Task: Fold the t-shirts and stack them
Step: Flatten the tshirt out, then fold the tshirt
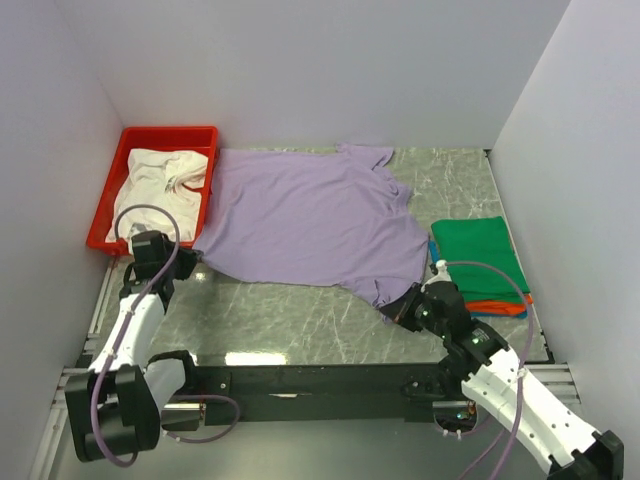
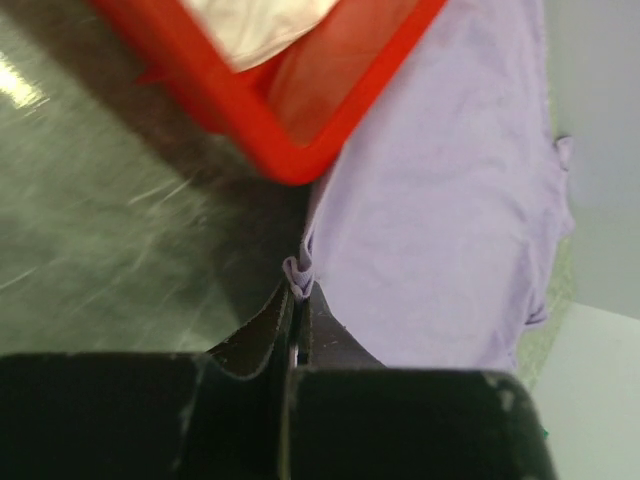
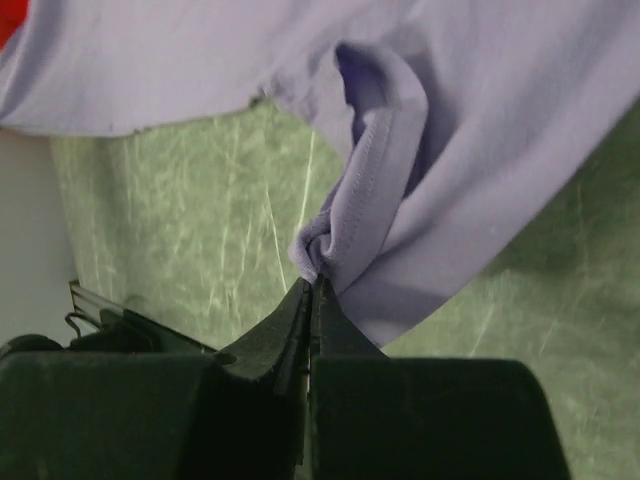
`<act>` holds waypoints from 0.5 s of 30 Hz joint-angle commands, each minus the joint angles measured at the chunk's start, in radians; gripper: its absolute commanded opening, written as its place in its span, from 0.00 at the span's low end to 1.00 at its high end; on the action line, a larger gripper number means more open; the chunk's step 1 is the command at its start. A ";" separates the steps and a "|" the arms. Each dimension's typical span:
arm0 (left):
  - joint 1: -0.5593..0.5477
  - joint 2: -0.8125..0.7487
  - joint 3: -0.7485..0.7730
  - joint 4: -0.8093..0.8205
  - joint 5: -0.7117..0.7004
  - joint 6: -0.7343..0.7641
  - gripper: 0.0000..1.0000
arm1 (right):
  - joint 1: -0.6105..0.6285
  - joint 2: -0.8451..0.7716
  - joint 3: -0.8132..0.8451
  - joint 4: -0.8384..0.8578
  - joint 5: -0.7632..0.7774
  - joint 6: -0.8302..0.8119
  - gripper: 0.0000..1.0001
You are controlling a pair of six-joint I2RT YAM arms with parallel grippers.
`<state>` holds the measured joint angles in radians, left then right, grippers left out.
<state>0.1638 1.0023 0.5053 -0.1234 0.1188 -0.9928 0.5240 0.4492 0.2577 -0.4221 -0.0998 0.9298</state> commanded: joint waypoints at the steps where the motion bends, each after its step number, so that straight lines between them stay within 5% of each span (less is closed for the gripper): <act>1: -0.003 -0.091 -0.019 -0.048 -0.068 -0.003 0.00 | 0.098 -0.014 0.017 -0.053 0.084 0.101 0.00; 8: -0.006 -0.214 -0.085 -0.163 -0.116 0.006 0.00 | 0.254 -0.053 0.089 -0.213 0.199 0.190 0.00; 15: -0.013 -0.260 -0.111 -0.243 -0.192 -0.009 0.00 | 0.268 -0.136 0.279 -0.481 0.296 0.195 0.00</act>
<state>0.1570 0.7597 0.4004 -0.3313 -0.0242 -0.9920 0.7834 0.3508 0.4152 -0.7647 0.1059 1.1069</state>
